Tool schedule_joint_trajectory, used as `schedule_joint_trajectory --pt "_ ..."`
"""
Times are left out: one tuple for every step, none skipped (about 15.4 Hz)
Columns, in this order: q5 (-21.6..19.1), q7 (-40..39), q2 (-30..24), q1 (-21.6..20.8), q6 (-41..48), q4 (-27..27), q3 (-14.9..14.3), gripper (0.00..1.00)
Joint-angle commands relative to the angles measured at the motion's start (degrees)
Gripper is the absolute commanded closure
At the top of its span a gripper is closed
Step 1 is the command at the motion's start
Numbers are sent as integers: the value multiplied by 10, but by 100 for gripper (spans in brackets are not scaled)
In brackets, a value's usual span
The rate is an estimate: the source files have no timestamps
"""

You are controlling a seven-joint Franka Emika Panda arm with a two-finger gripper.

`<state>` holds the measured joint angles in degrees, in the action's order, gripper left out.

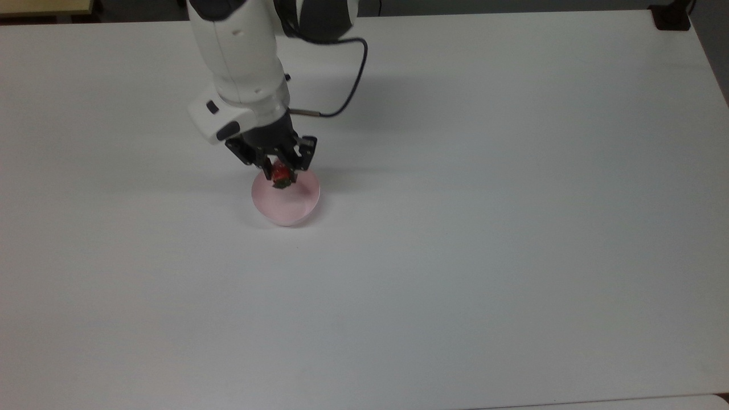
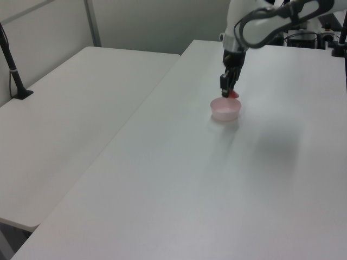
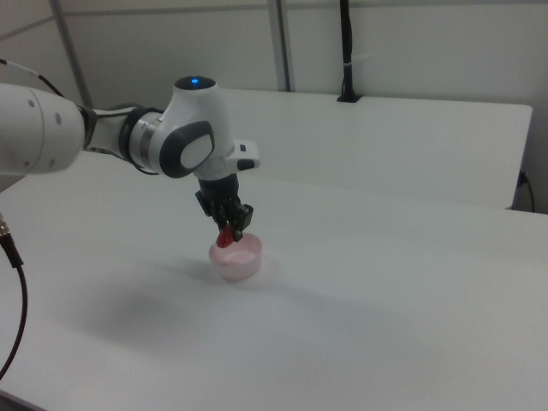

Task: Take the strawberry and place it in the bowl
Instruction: 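Carry the strawberry over the pink bowl and lower it inside, then open the gripper to release the strawberry and raise it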

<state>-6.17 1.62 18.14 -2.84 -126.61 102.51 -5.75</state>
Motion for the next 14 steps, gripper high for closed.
schedule_joint_trajectory --pt "12 44 28 -2 -42 -7 -3 90" --pt "13 46 34 -3 -51 -7 -3 89" --pt "13 48 37 -3 -60 -7 -3 83" --pt "13 51 37 -3 -61 -7 -3 55" --pt "13 51 36 -3 -59 -6 -3 1" --pt "15 54 31 -5 -56 -7 -3 0" --pt "15 59 23 -7 -52 -7 -3 0" --pt "15 70 3 -4 -37 -7 -3 0" --pt "15 80 -17 -3 1 -11 -3 0" --pt "15 93 -34 -1 51 -30 -4 0" --pt "15 108 -45 0 109 -55 -4 0" --pt "15 124 -54 0 159 -81 -4 0" --pt "16 139 -70 0 204 -97 -5 0" --pt "25 145 -91 -1 240 -100 -5 0"
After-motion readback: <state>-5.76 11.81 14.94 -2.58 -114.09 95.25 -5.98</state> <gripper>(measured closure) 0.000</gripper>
